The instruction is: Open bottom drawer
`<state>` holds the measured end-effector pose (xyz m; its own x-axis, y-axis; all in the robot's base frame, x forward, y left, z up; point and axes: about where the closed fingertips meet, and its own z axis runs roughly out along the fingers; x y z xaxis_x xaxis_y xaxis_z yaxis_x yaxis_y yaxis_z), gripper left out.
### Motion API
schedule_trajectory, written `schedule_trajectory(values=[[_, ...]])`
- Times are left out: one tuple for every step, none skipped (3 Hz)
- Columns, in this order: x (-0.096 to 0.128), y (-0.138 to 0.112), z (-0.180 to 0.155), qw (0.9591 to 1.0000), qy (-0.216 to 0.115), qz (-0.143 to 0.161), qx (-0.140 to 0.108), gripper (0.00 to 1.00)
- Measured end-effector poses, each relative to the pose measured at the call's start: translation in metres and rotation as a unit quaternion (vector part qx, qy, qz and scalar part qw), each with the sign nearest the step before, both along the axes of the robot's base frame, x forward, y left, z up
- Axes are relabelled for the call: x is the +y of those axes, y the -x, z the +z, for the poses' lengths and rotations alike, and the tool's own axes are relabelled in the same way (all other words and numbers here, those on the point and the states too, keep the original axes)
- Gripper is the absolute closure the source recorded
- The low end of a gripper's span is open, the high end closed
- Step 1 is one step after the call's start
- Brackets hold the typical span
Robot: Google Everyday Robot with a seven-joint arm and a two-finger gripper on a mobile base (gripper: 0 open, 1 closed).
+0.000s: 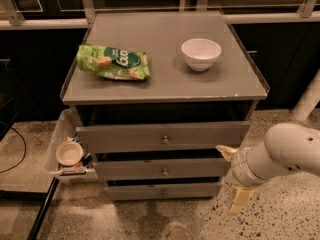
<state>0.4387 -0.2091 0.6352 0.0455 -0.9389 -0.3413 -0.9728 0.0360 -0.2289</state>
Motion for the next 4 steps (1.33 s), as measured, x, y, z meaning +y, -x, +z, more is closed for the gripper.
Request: schedule_trajectory(values=[[-0.001, -0.002, -0.027, 0.9992, -0.033, -0.011, 0.021, 0.00], [0.009, -0.006, -0.085, 0.9970, -0.064, -0.006, 0.044, 0.00], [0.017, -0.011, -0.142, 0.9963, -0.075, 0.012, 0.040, 0.00], [0.018, -0.020, -0.182, 0.9955, -0.088, 0.025, 0.025, 0.00]])
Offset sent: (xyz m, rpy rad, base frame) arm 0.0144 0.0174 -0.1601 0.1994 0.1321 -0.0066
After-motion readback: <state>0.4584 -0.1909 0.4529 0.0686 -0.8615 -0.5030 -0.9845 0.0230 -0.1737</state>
